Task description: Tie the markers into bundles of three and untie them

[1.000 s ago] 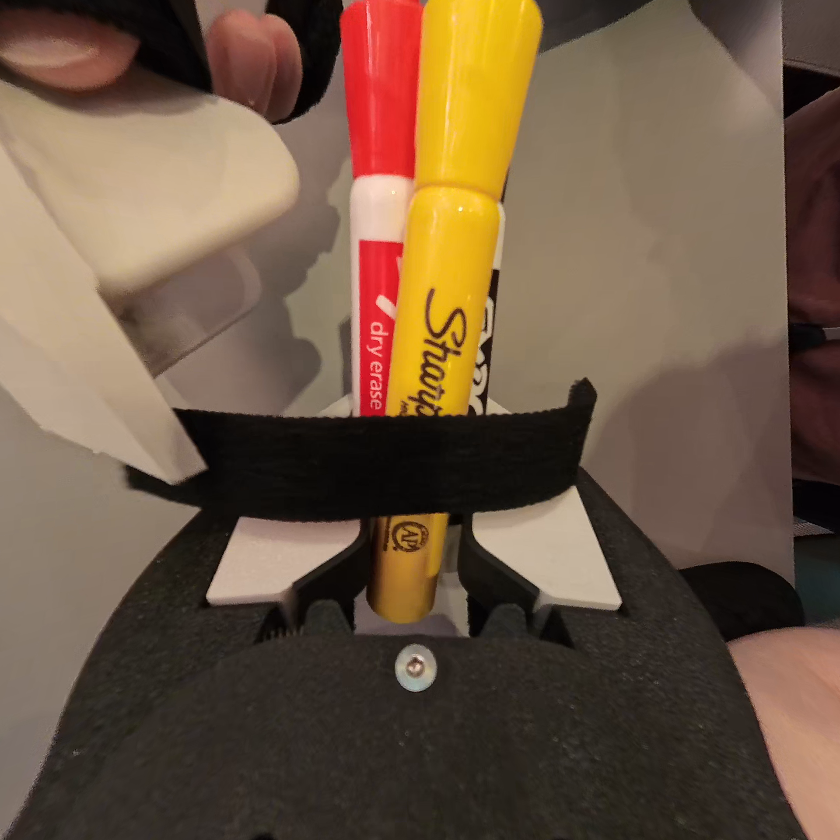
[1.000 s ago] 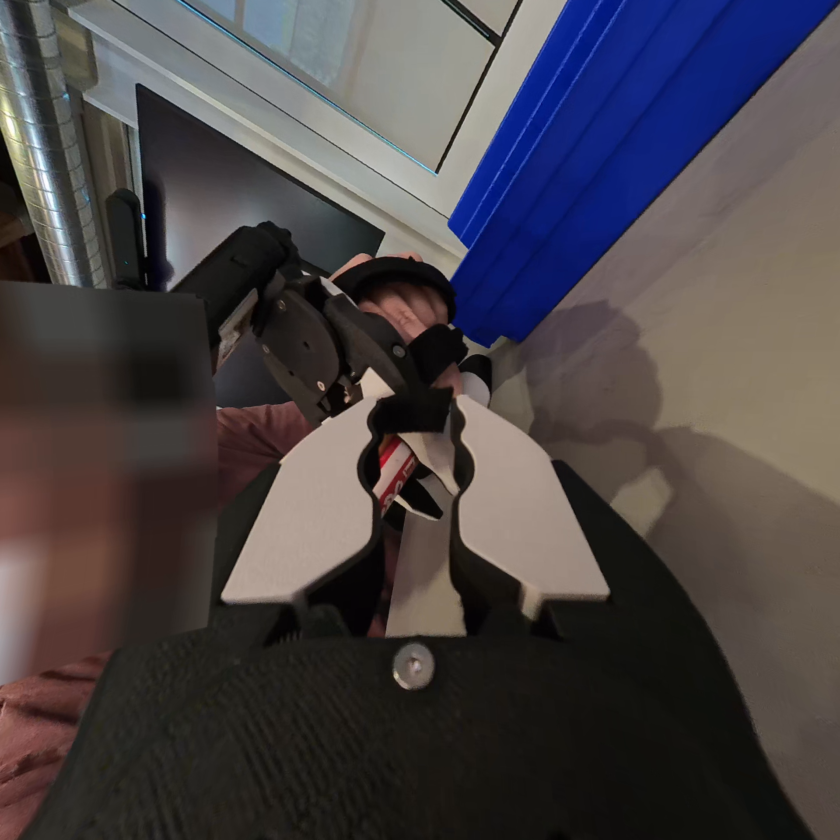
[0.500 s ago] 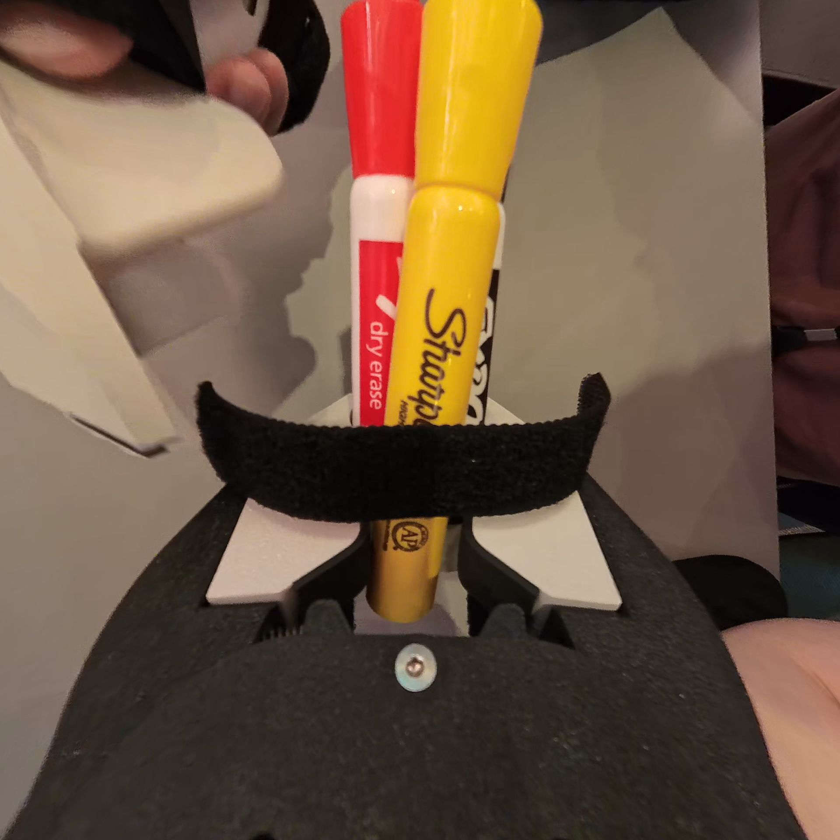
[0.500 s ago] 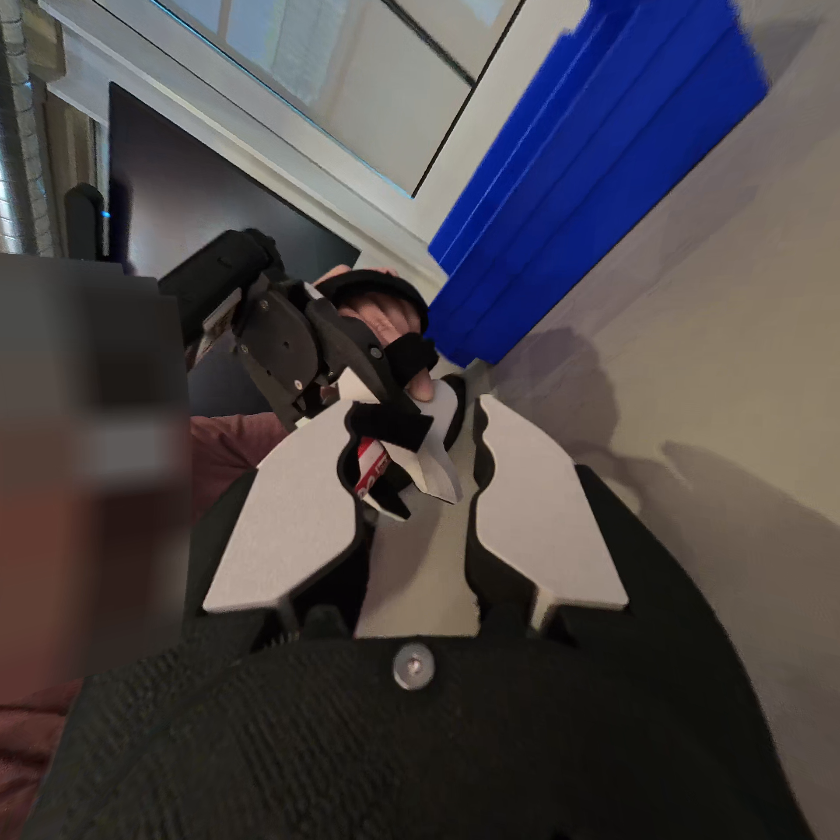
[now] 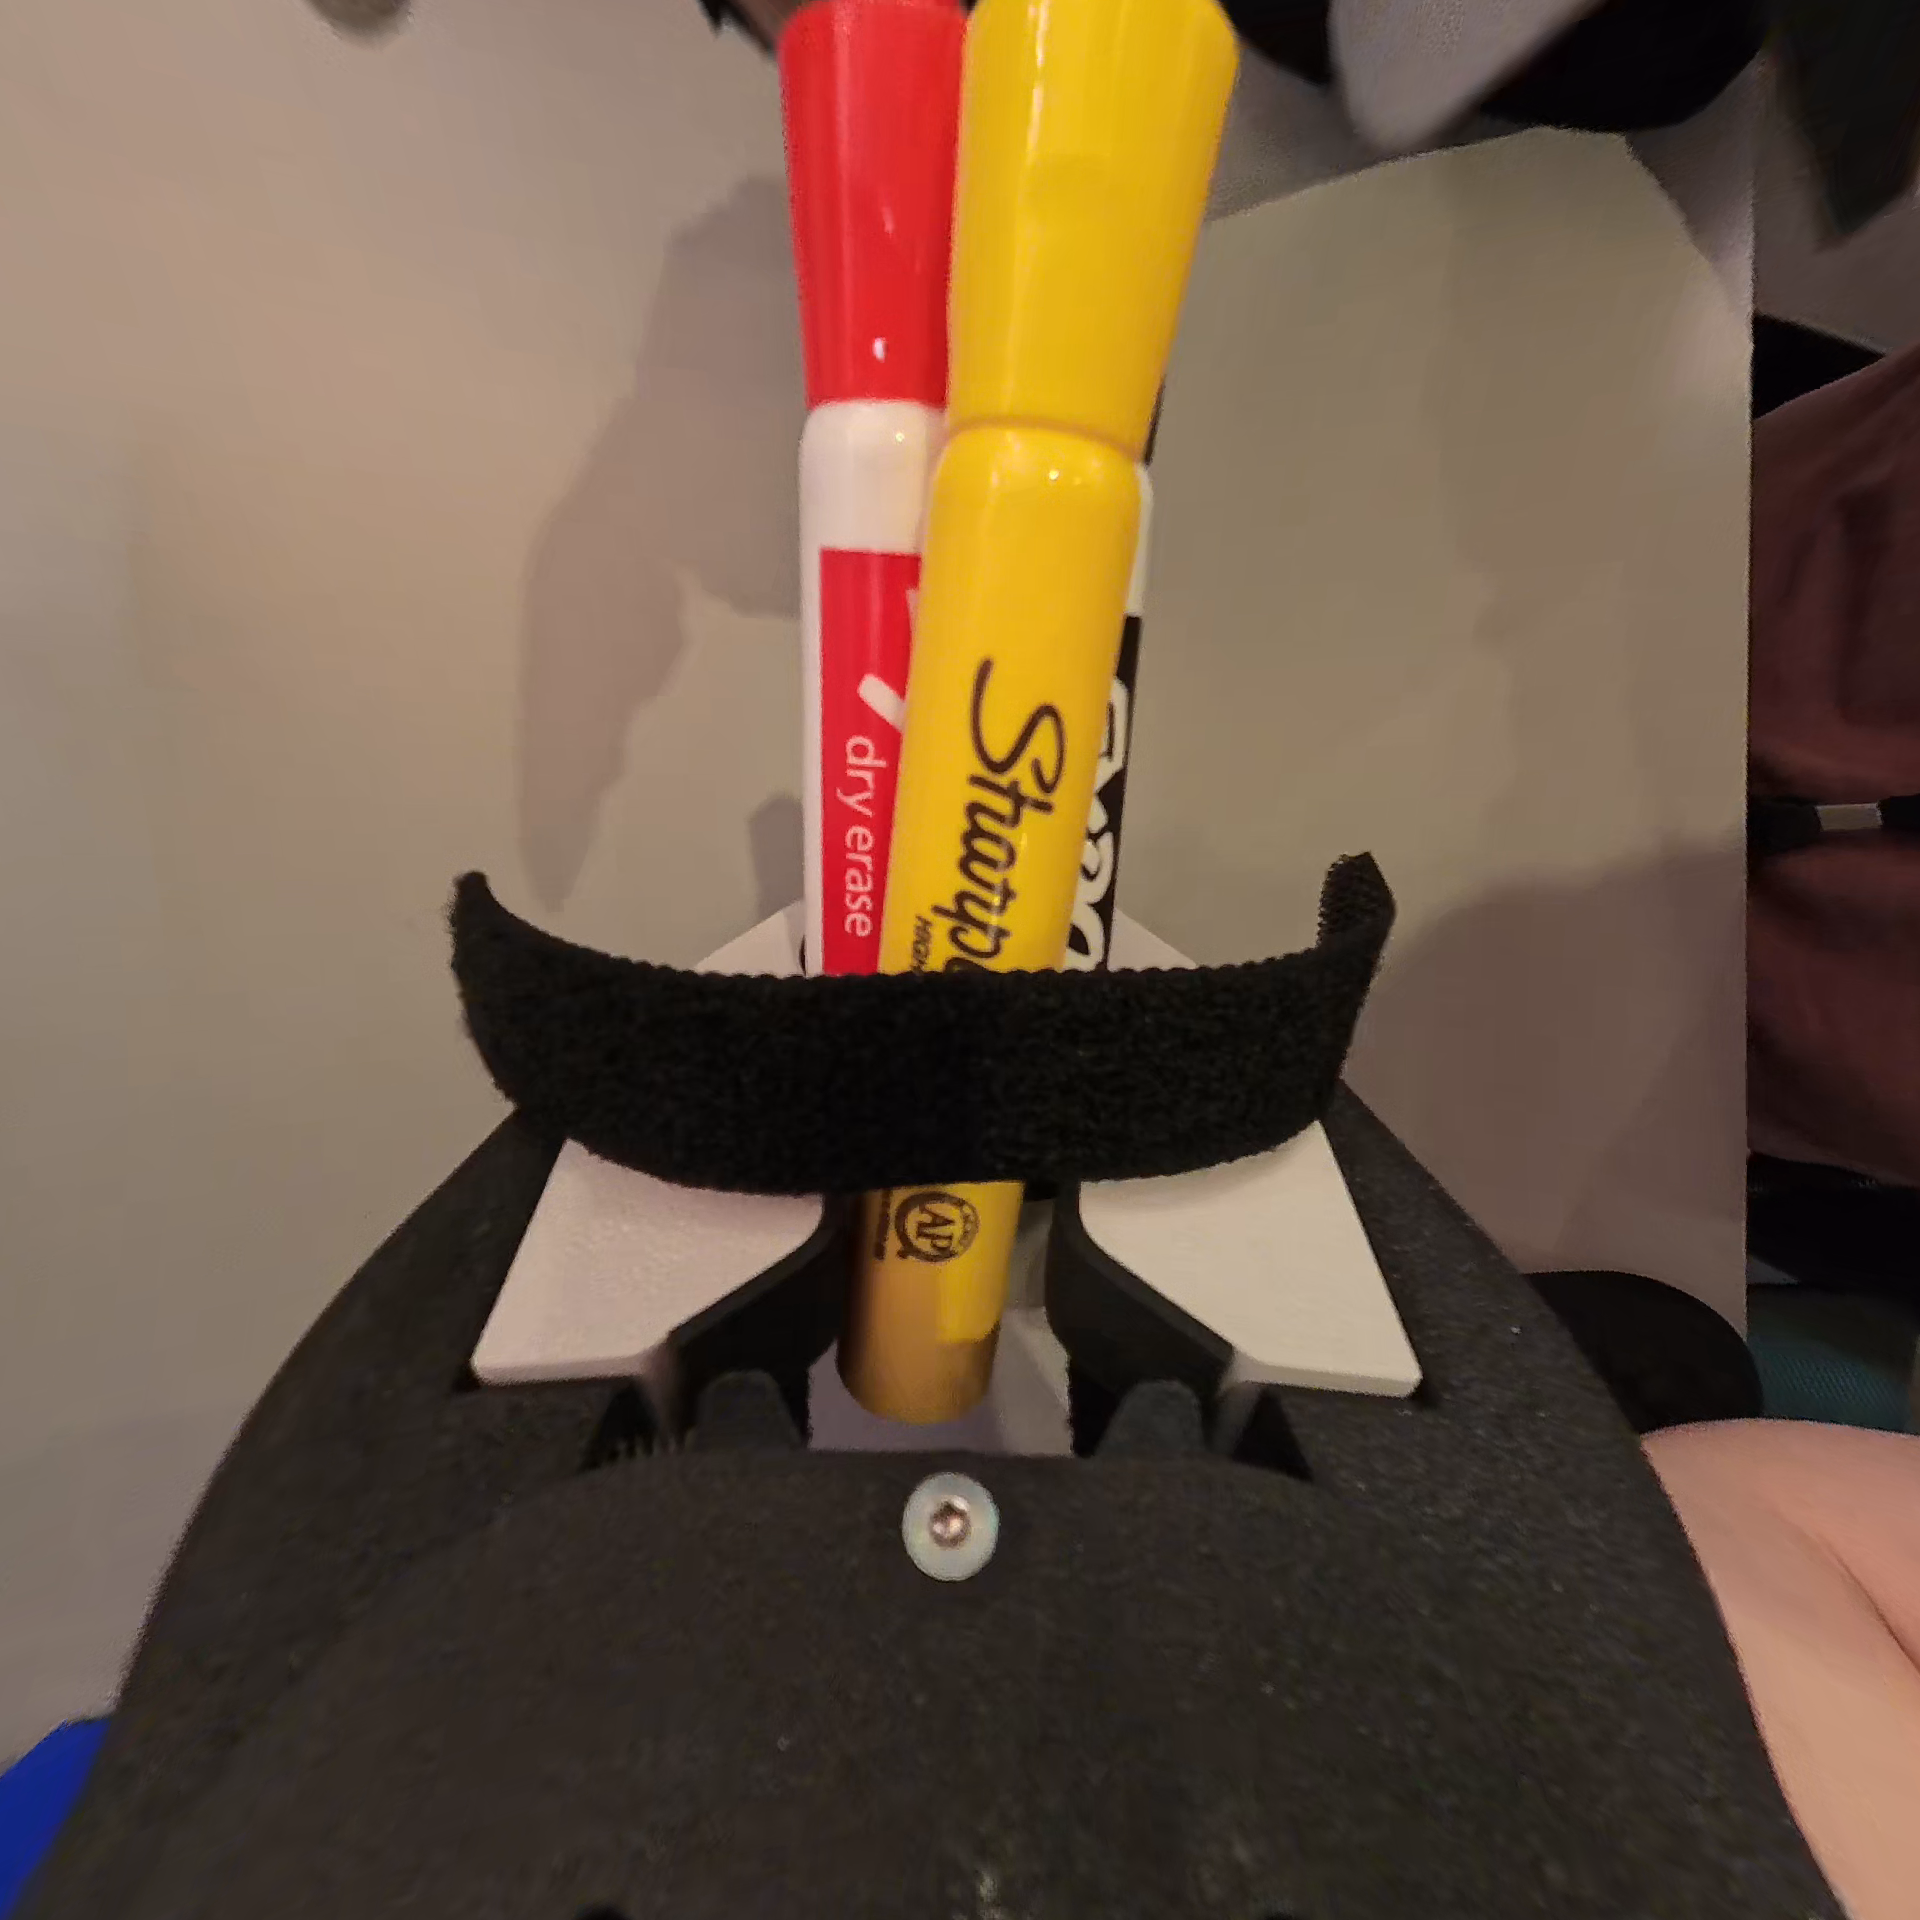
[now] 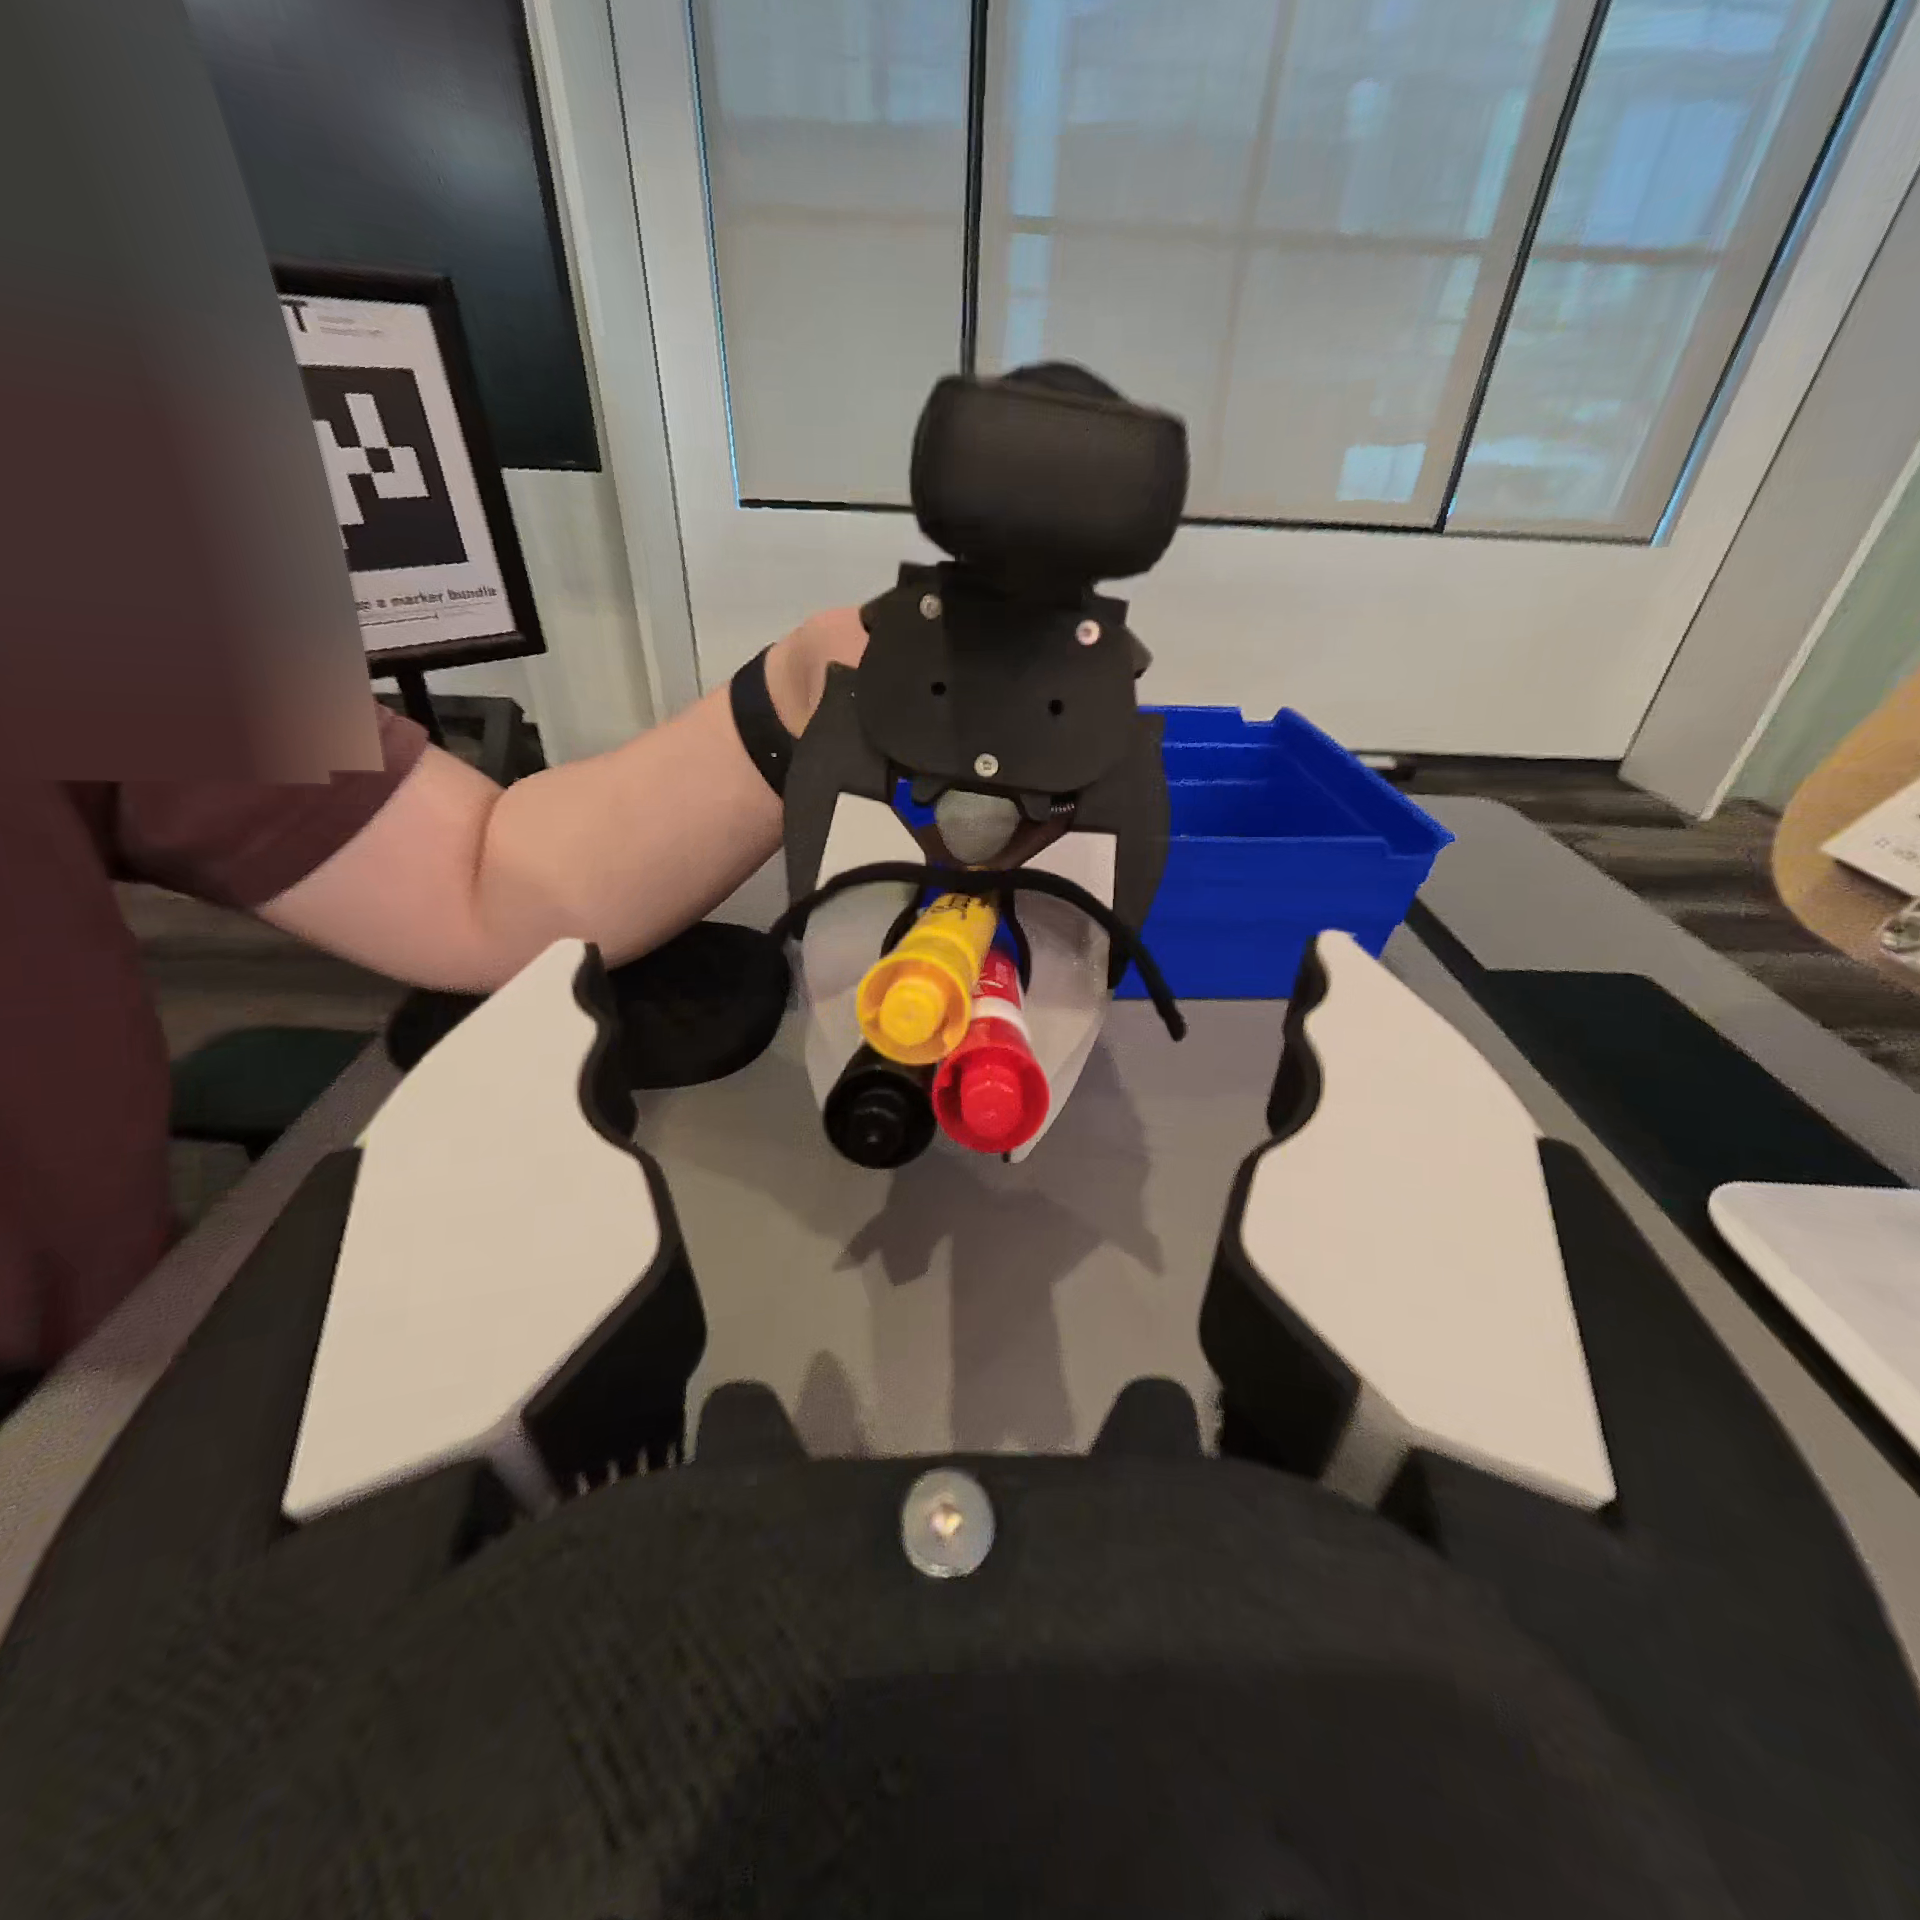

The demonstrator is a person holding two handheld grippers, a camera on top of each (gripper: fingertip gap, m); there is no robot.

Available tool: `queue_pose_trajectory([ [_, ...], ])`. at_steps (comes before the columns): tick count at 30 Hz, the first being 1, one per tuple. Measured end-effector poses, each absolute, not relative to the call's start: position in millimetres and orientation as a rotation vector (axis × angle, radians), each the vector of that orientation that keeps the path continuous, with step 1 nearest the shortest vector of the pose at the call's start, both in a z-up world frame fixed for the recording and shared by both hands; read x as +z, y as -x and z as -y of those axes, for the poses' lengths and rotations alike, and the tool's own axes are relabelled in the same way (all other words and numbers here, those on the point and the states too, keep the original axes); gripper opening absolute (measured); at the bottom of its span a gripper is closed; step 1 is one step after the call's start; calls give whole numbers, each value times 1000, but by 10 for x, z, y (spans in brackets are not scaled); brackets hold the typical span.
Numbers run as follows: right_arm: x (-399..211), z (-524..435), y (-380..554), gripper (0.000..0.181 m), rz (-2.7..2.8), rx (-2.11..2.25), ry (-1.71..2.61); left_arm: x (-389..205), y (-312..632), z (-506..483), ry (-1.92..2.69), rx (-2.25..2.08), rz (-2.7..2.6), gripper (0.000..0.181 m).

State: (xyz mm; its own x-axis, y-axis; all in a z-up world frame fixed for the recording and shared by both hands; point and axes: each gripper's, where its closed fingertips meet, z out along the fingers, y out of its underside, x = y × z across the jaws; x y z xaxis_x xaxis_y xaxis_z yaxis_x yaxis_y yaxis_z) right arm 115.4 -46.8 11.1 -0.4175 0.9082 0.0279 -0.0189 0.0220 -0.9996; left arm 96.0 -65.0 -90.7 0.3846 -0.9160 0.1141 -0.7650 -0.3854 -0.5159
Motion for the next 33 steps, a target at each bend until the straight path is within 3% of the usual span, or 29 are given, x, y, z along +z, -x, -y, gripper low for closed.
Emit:
queue_pose_trajectory([
  [6, 186, 557, -1066, 123, 1271, 1785, 857, -840, -997, 668, 2231, -584, -1456, 42],
  [13, 187, 668, -968, 111, 1233, 1748, 793, -795, -1105, 704, 2191, -627, -1479, 42],
  [33, 53, 767, -849, 101, 1254, 1724, 892, -764, -1152, 701, 2172, -618, -1484, 42],
])
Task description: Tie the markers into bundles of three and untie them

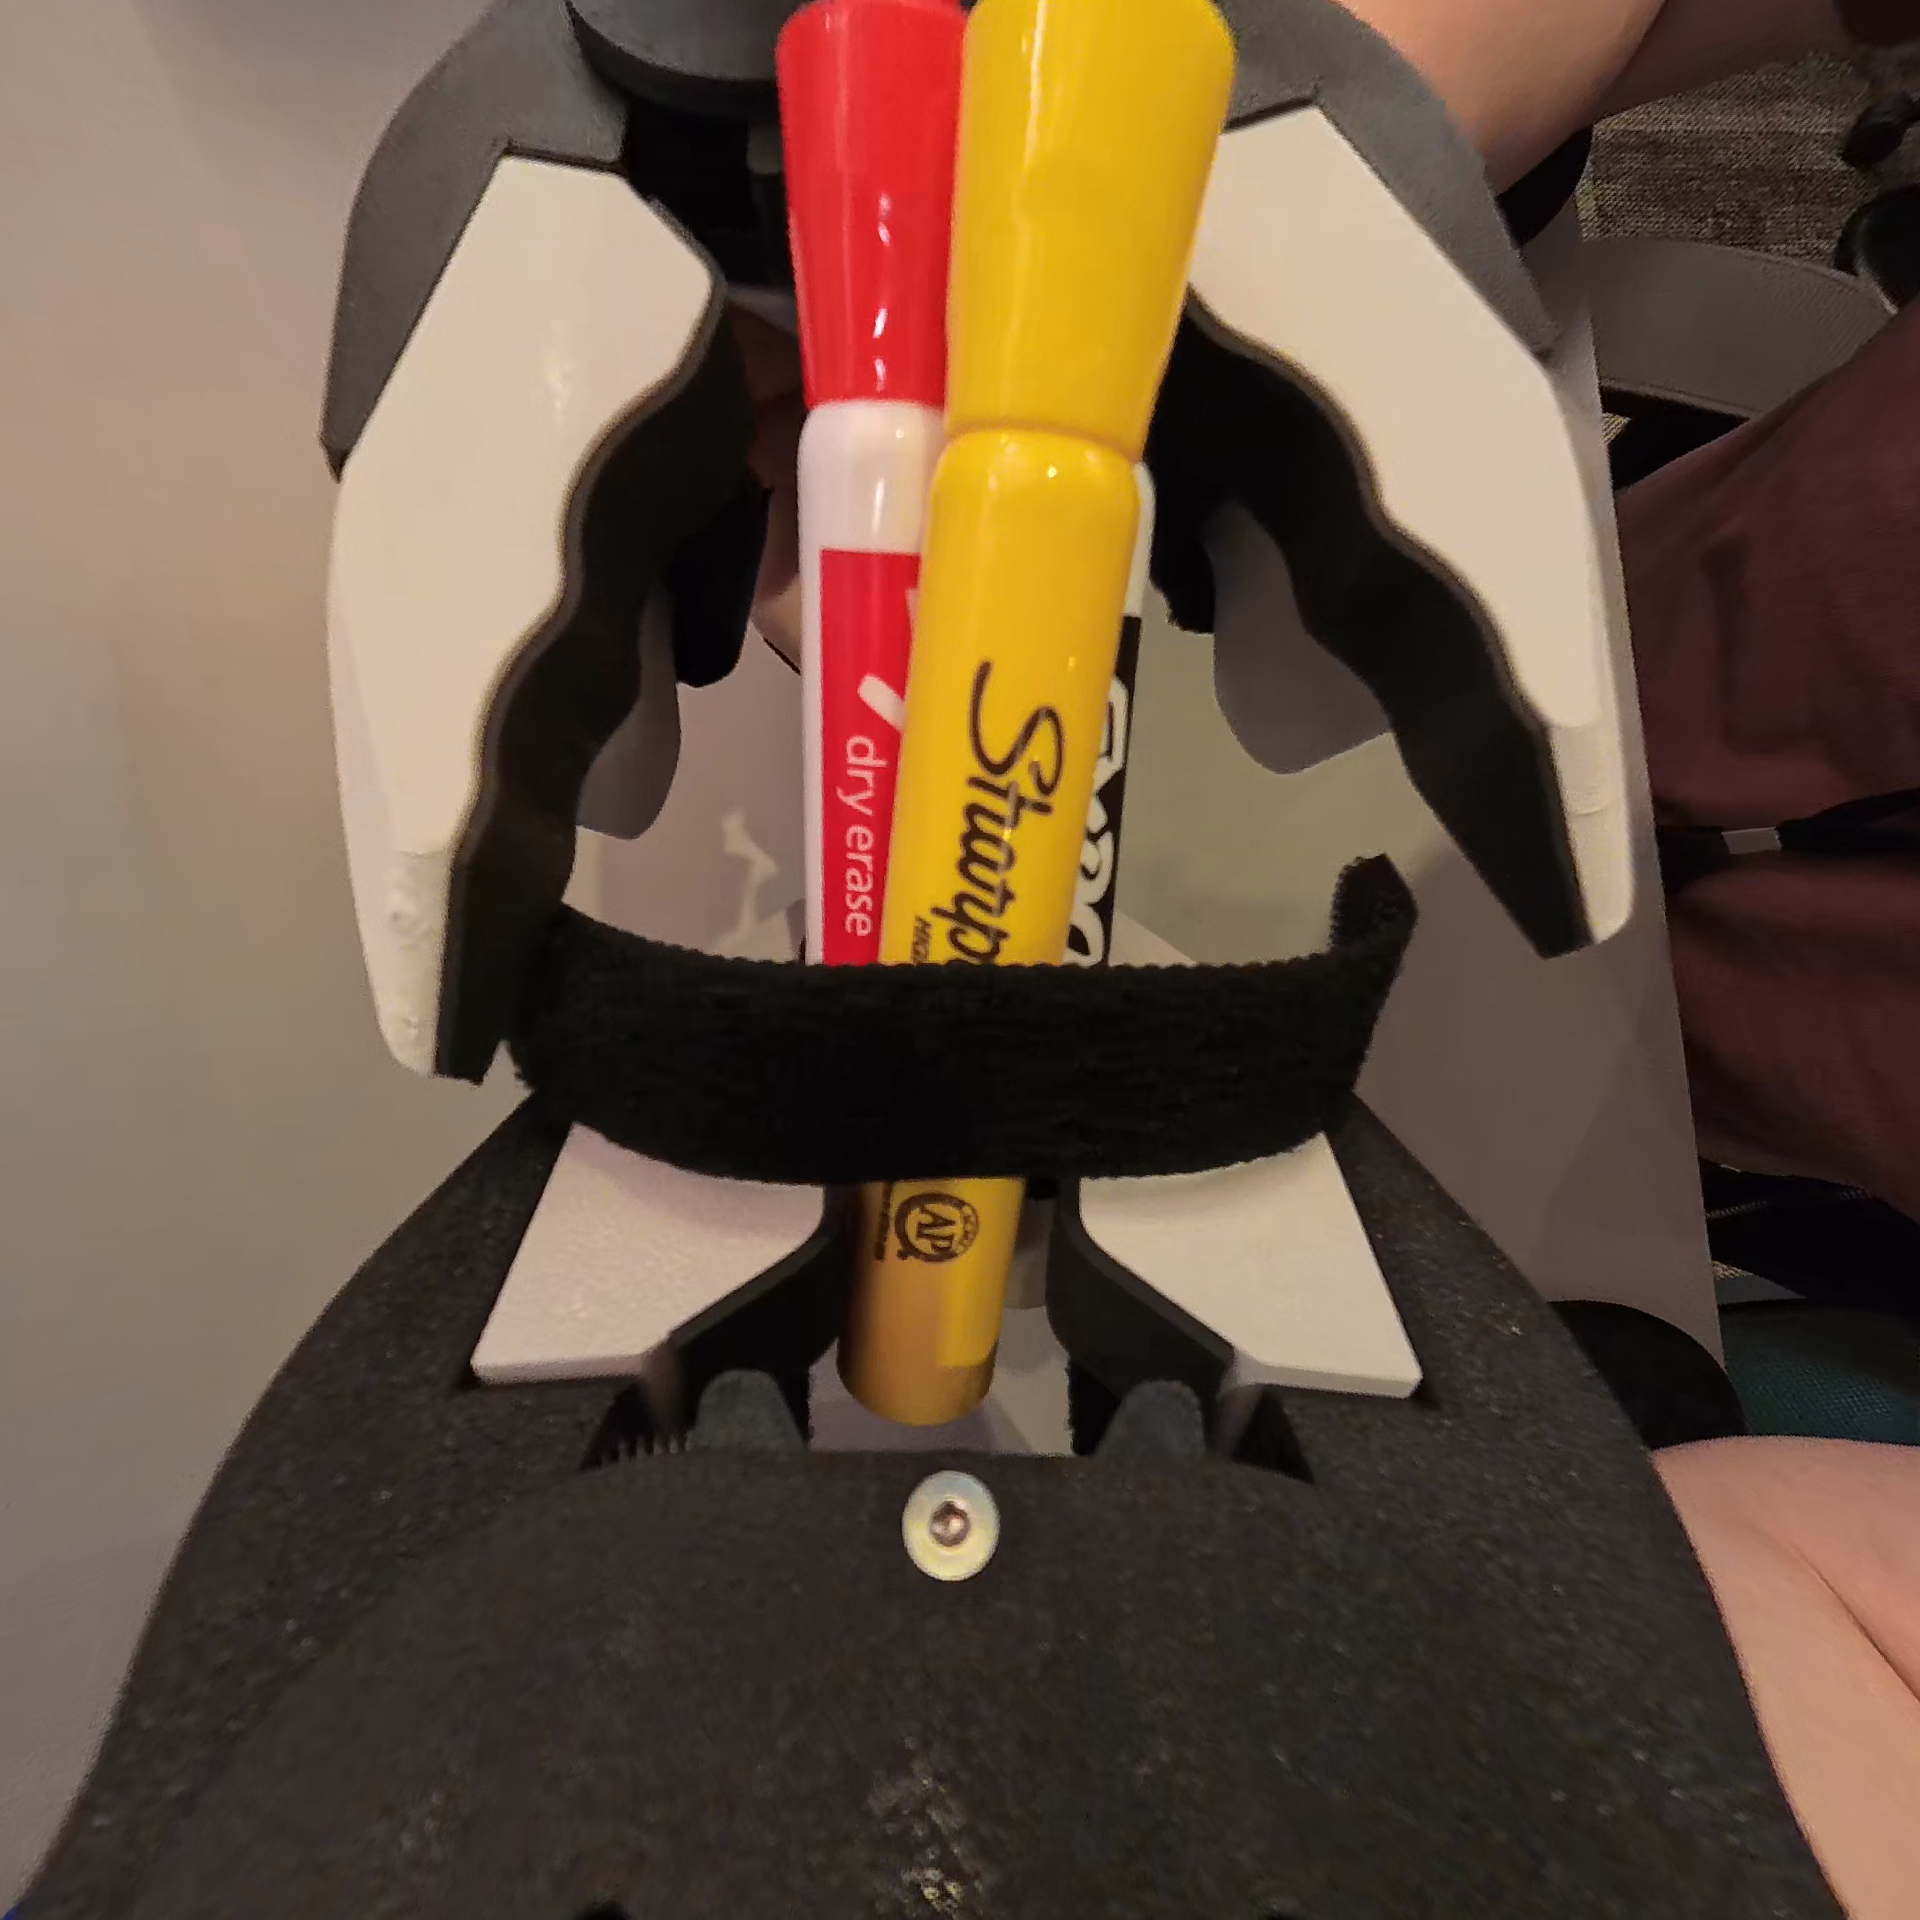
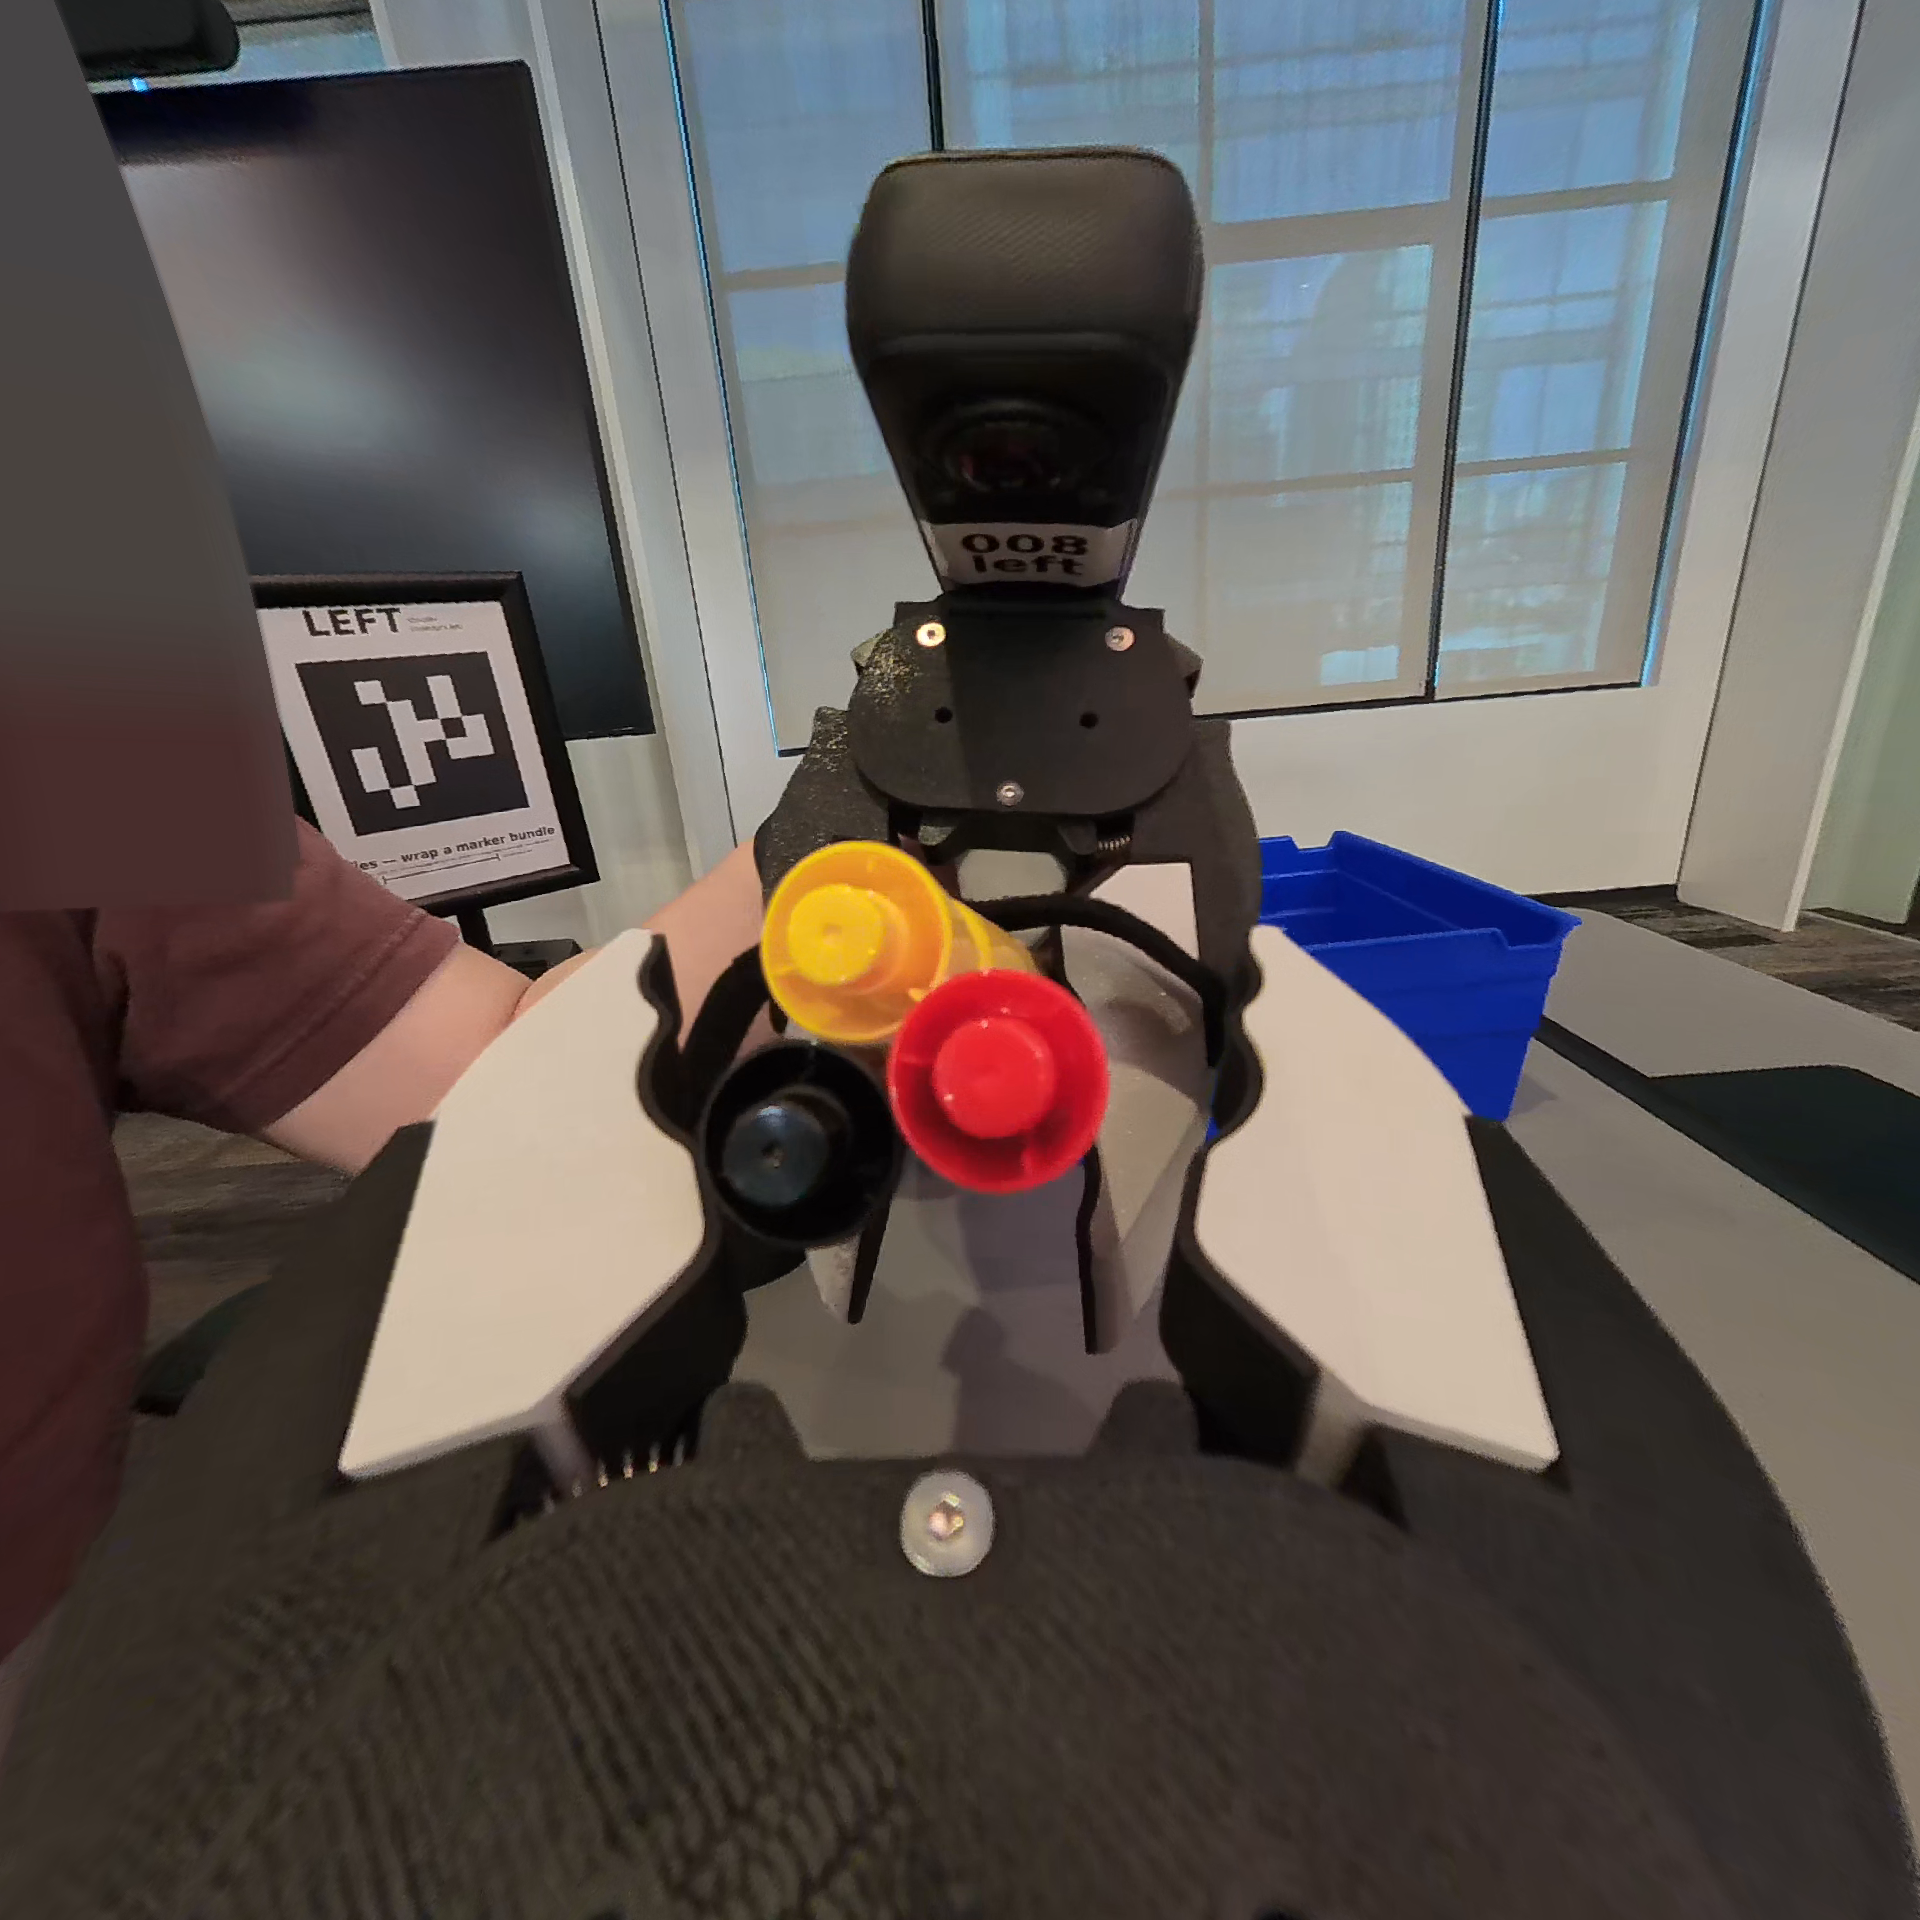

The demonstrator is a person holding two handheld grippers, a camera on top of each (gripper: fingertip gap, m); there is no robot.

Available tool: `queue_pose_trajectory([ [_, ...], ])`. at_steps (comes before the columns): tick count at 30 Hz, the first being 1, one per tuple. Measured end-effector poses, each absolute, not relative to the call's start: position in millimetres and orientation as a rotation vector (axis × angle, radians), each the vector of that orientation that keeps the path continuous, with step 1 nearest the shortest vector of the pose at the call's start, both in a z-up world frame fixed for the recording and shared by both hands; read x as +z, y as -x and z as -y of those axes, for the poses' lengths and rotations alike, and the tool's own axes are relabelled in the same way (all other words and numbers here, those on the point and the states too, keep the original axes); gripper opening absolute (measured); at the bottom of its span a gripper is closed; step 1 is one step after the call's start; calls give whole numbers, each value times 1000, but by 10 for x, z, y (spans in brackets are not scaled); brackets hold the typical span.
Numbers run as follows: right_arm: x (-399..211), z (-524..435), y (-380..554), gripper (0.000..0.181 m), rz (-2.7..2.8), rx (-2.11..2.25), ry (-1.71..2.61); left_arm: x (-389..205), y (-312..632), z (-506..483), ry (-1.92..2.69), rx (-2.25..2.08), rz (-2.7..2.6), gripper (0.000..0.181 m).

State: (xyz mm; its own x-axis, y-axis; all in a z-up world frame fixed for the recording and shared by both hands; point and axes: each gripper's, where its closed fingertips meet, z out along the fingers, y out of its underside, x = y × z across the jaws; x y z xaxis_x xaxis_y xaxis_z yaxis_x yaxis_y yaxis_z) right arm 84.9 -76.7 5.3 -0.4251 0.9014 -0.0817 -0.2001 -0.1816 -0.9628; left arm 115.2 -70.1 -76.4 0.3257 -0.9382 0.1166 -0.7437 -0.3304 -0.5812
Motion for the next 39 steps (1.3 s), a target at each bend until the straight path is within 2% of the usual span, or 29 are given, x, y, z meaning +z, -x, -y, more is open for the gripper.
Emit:
queue_pose_trajectory([
  [14, -40, 751, -830, 90, 1302, 1672, 921, -760, -1152, 712, 2173, -619, -1487, 42],
  [20, -70, 730, -870, 76, 1350, 1700, 919, -742, -1161, 739, 2162, -634, -1496, 42],
  [28, -114, 722, -908, 75, 1422, 1705, 908, -726, -1182, 765, 2153, -658, -1504, 43],
  [39, -133, 705, -948, 65, 1452, 1702, 889, -712, -1179, 769, 2149, -657, -1502, 43],
])
